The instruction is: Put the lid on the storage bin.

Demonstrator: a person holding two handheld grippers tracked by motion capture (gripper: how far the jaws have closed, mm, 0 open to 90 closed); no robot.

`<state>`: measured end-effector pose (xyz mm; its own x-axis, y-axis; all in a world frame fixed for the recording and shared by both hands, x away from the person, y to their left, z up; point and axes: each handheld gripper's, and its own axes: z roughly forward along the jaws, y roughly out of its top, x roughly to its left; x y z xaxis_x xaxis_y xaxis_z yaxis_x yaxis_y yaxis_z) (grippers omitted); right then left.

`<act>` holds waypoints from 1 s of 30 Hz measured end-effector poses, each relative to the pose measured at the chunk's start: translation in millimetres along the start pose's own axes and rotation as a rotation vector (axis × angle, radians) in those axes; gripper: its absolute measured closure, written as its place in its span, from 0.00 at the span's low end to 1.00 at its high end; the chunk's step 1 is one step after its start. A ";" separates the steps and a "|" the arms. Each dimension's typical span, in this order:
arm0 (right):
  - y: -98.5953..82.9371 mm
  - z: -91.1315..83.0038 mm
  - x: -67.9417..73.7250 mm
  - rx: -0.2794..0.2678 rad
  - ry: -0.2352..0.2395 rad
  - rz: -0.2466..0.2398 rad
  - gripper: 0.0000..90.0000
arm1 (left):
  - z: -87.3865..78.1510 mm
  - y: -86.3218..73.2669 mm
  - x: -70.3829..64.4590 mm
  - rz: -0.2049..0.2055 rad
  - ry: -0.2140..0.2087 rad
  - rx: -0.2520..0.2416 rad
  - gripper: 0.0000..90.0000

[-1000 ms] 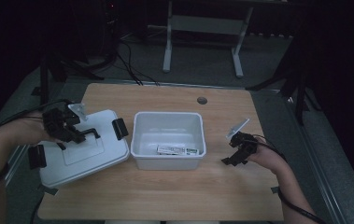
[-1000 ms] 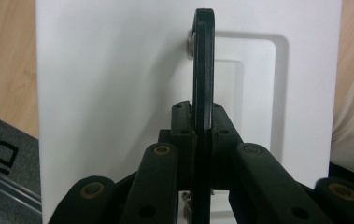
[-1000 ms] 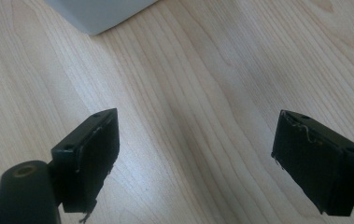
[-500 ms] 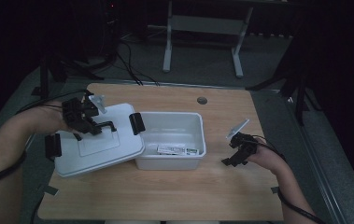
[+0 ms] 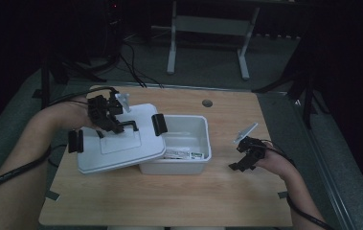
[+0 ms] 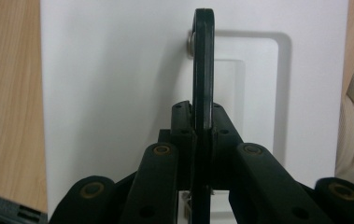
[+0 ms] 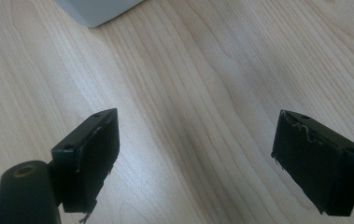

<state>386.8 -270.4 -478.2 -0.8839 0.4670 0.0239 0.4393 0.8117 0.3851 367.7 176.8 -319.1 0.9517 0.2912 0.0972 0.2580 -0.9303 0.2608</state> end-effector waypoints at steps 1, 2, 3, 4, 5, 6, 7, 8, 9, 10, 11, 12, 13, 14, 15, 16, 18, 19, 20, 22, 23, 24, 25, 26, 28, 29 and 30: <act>-0.3 -0.3 0.2 0.002 0.000 -0.001 0.16 | 0.9 4.7 0.6 0.010 -0.002 -0.002 0.93; -0.8 -0.6 0.4 0.003 -0.003 -0.002 0.16 | 2.1 8.4 0.4 0.012 -0.007 0.000 0.93; -1.2 -0.9 0.2 0.002 -0.004 -0.002 0.16 | 3.1 12.2 0.2 0.021 -0.005 -0.003 0.93; -1.6 -1.1 0.2 -0.001 -0.003 0.000 0.16 | 3.7 15.2 0.4 0.029 -0.006 -0.001 0.93; -1.7 -1.3 0.3 -0.001 -0.003 0.001 0.16 | 4.9 19.8 0.1 0.038 -0.011 0.002 0.93; -2.0 -1.5 0.1 -0.003 -0.006 0.001 0.16 | 5.5 22.6 0.4 0.046 -0.012 -0.001 0.93; -2.2 -1.7 0.1 -0.002 -0.007 0.002 0.16 | 6.9 26.9 0.5 0.049 -0.014 -0.005 0.93; -2.3 -2.0 0.5 -0.001 -0.008 0.004 0.16 | 7.7 29.5 0.3 0.050 -0.017 -0.008 0.93; -2.5 -2.1 0.7 -0.002 -0.008 0.003 0.16 | 8.9 34.1 0.9 0.064 -0.016 -0.004 0.93; -2.5 -2.1 1.1 -0.003 -0.009 0.002 0.16 | 9.8 36.7 0.6 0.065 -0.018 -0.006 0.93; -2.6 -2.0 1.5 -0.005 -0.009 0.001 0.16 | 11.1 40.9 1.1 0.077 -0.022 -0.008 0.93; -2.6 -1.9 2.1 -0.006 -0.006 -0.001 0.16 | 12.0 43.3 1.2 0.078 -0.022 -0.009 0.93; -2.7 -1.7 2.4 -0.007 -0.006 -0.002 0.16 | 13.6 47.2 1.4 0.085 -0.027 -0.011 0.93; -2.6 -1.4 2.9 -0.005 -0.007 -0.004 0.16 | 14.7 49.5 1.3 0.082 -0.030 -0.013 0.93; -2.5 -1.3 3.0 -0.002 -0.007 -0.006 0.16 | 16.6 54.5 1.6 0.099 -0.029 -0.006 0.93; -2.3 -1.0 3.2 -0.001 -0.005 -0.006 0.16 | 17.4 56.1 1.3 0.098 -0.030 -0.008 0.93; -1.8 -0.8 3.1 -0.001 -0.007 -0.007 0.16 | 19.8 62.5 1.7 0.112 -0.036 -0.009 0.93; -1.5 -0.9 3.3 -0.002 -0.007 -0.006 0.16 | 21.6 66.5 1.6 0.109 -0.040 -0.018 0.93; -1.1 -1.1 3.4 -0.006 -0.006 -0.008 0.16 | 22.8 69.9 1.9 0.117 -0.043 -0.018 0.93; -0.5 -1.7 4.1 -0.007 -0.007 -0.012 0.16 | 26.0 76.9 1.9 0.128 -0.045 -0.016 0.93; -0.5 -1.8 4.1 -0.007 -0.007 -0.011 0.16 | 28.0 80.1 1.4 0.128 -0.048 -0.020 0.93; -0.5 -2.0 4.3 -0.007 -0.007 -0.012 0.16 | 30.0 83.5 1.7 0.137 -0.053 -0.018 0.93; -0.6 -2.4 4.4 -0.006 -0.007 -0.012 0.16 | 32.0 86.8 1.4 0.139 -0.053 -0.021 0.93; -1.0 -2.9 4.5 -0.007 -0.008 -0.013 0.16 | 33.5 89.0 1.1 0.141 -0.056 -0.023 0.93; -2.2 -4.6 4.7 -0.006 -0.017 -0.011 0.16 | 36.8 94.8 0.5 0.156 -0.057 -0.028 0.93; -2.9 -5.1 4.5 -0.009 -0.019 -0.010 0.16 | 38.6 98.6 0.7 0.161 -0.062 -0.024 0.93; -4.2 -5.8 4.0 -0.015 -0.016 -0.009 0.16 | 39.7 100.9 0.5 0.167 -0.062 -0.024 0.93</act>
<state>380.5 -273.9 -474.4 -0.8852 0.4652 0.0056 0.4285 0.8105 0.3993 400.8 74.3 -330.8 0.9896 0.1180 0.0821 0.0920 -0.9588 0.2689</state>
